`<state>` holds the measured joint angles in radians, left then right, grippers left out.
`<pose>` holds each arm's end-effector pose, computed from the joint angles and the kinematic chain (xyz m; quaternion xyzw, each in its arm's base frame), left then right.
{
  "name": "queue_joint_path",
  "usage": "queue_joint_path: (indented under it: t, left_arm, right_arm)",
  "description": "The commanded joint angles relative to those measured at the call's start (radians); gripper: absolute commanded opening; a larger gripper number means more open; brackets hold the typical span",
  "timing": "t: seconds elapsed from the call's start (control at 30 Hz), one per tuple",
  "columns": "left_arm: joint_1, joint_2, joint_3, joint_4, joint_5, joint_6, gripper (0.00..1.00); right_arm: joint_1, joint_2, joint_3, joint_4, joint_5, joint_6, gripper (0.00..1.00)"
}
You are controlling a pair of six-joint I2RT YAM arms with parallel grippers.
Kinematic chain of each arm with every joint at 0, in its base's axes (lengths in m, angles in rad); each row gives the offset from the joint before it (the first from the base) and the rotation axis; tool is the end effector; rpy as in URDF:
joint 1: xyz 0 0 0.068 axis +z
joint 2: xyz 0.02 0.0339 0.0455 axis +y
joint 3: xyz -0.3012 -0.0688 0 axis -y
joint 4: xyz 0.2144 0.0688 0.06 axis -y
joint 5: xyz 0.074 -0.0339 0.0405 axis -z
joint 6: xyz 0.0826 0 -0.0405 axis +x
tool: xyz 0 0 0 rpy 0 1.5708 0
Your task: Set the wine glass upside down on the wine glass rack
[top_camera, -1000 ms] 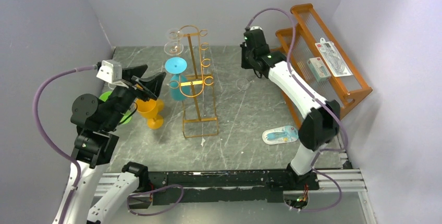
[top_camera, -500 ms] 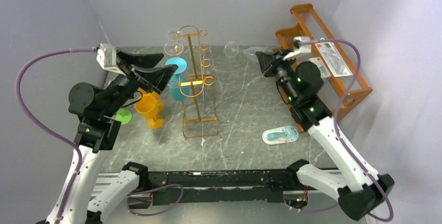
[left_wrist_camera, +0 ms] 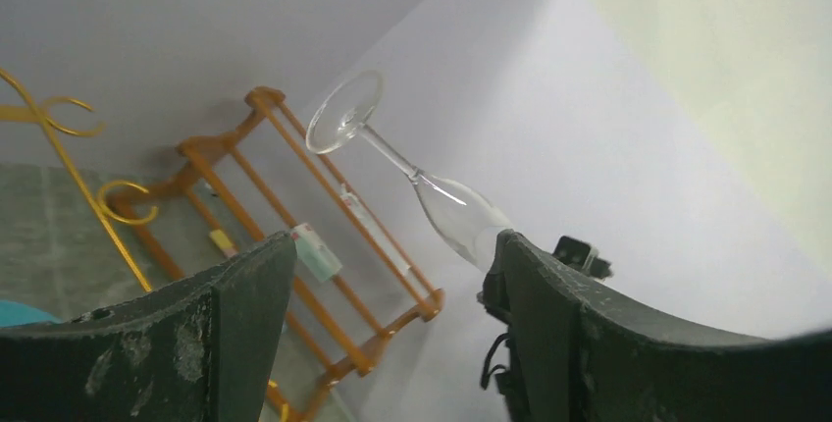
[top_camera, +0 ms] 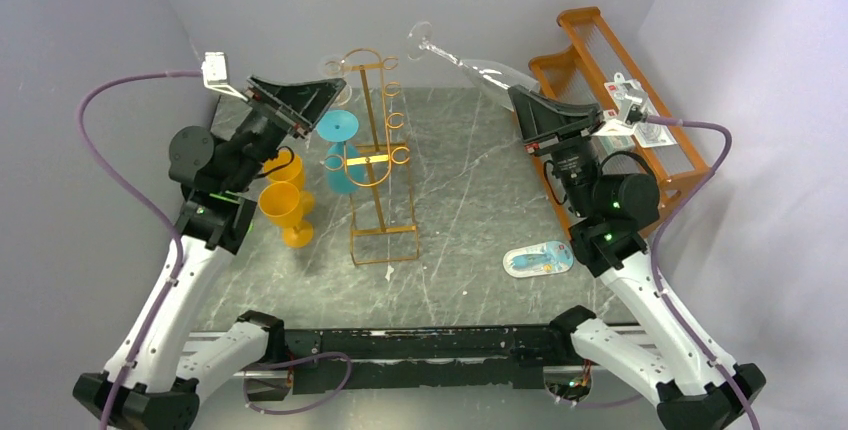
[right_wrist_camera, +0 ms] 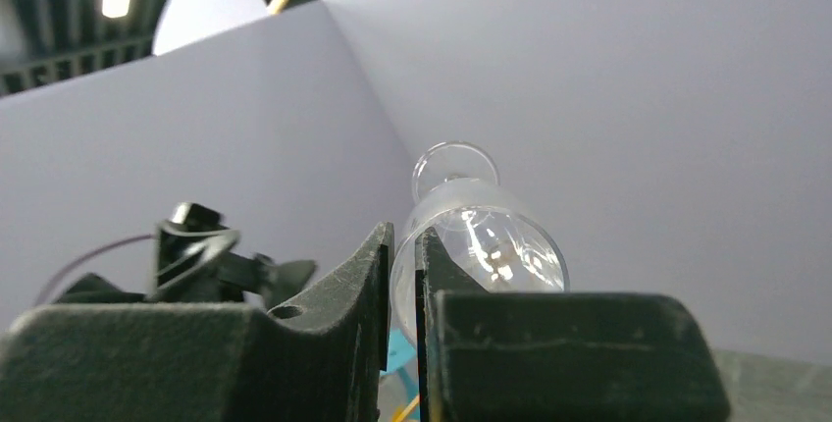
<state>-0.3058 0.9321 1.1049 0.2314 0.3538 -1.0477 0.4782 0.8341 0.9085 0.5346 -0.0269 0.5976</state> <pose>0.1636 -0.0817 0.5109 -0.0597 0.5586 -0.5901 0.5798 0.1370 0.0735 0.5019 0.0157 0.4624 0.4595 0.7581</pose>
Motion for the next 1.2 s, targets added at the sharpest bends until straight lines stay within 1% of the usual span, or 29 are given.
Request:
queue_joint_path:
  t: [0.0, 0.1, 0.17, 0.37, 0.43, 0.57, 0.63, 0.77, 0.9, 1.03, 1.17]
  left_arm:
    - [-0.092, 0.037, -0.019, 0.121, -0.135, -0.176, 0.82]
    - [-0.212, 0.072, -0.016, 0.142, -0.254, -0.150, 0.83]
    - [-0.265, 0.106, -0.007, 0.189, -0.293, -0.136, 0.85]
    - [-0.340, 0.192, 0.020, 0.328, -0.343, -0.127, 0.91]
    - [-0.344, 0.208, 0.029, 0.356, -0.350, -0.126, 0.90]
    - [-0.343, 0.227, 0.071, 0.335, -0.352, -0.107, 0.78]
    - [-0.345, 0.225, 0.067, 0.358, -0.390, -0.103, 0.70]
    - [-0.345, 0.213, 0.054, 0.397, -0.430, -0.106, 0.58]
    - [-0.344, 0.220, 0.053, 0.435, -0.428, -0.116, 0.45]
    - [-0.346, 0.230, 0.057, 0.443, -0.393, -0.126, 0.35]
    - [-0.345, 0.244, 0.050, 0.474, -0.370, -0.157, 0.32]
  right_arm:
    - [0.003, 0.022, -0.011, 0.199, -0.048, 0.112, 0.00]
    - [0.011, 0.064, 0.011, 0.241, -0.056, 0.117, 0.00]
    - [0.019, 0.095, 0.041, 0.247, -0.062, 0.109, 0.00]
    - [0.091, 0.158, 0.082, 0.293, -0.095, 0.097, 0.00]
    - [0.125, 0.163, 0.084, 0.299, -0.103, 0.079, 0.00]
    - [0.178, 0.160, 0.073, 0.322, -0.110, 0.062, 0.00]
    - [0.195, 0.160, 0.073, 0.330, -0.120, 0.061, 0.00]
    - [0.206, 0.161, 0.069, 0.345, -0.137, 0.077, 0.00]
    - [0.211, 0.164, 0.060, 0.356, -0.147, 0.084, 0.00]
    - [0.212, 0.177, 0.058, 0.367, -0.152, 0.085, 0.00]
    - [0.214, 0.191, 0.059, 0.379, -0.163, 0.092, 0.00]
